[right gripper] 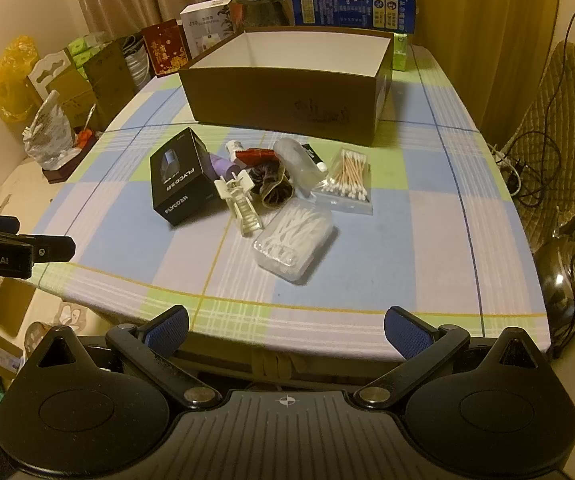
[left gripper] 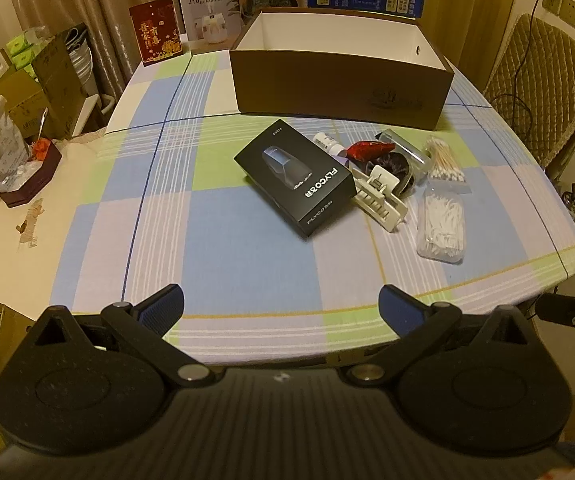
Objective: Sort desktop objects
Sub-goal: 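Reach both tools toward the black shaver box and floss pick tray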
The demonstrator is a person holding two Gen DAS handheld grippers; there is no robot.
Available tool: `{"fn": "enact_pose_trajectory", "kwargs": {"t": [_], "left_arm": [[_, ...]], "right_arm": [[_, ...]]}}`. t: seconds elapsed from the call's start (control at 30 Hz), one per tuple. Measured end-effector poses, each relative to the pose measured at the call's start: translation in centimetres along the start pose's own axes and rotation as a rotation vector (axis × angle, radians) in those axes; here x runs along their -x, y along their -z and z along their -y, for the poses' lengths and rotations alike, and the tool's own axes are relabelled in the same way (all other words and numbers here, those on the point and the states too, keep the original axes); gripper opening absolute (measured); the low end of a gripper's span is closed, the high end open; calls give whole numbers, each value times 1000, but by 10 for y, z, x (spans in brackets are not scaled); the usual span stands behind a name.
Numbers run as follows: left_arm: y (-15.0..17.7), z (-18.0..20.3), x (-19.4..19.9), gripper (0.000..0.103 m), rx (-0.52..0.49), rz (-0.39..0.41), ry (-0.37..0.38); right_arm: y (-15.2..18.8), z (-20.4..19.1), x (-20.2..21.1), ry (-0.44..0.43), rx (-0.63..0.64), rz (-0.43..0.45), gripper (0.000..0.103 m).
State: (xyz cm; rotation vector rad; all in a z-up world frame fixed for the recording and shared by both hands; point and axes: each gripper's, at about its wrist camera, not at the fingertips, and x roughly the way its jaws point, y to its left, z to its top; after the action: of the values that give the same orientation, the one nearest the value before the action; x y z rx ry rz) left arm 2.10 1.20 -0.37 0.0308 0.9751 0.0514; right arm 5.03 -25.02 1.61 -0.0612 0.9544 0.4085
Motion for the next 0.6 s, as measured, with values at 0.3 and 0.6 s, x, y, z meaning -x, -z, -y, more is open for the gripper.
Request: {"fn": "enact_pose_trajectory", "kwargs": {"t": [0.3,0.6], "left_arm": [[-9,-13,-12,102,18,-11,8],[-33,-30,-39,102,39,-16,-4]], "right_arm": [[-8,5,-11,0,-19,8,101],[-18,8,-33,31,-40,18,101]]}}
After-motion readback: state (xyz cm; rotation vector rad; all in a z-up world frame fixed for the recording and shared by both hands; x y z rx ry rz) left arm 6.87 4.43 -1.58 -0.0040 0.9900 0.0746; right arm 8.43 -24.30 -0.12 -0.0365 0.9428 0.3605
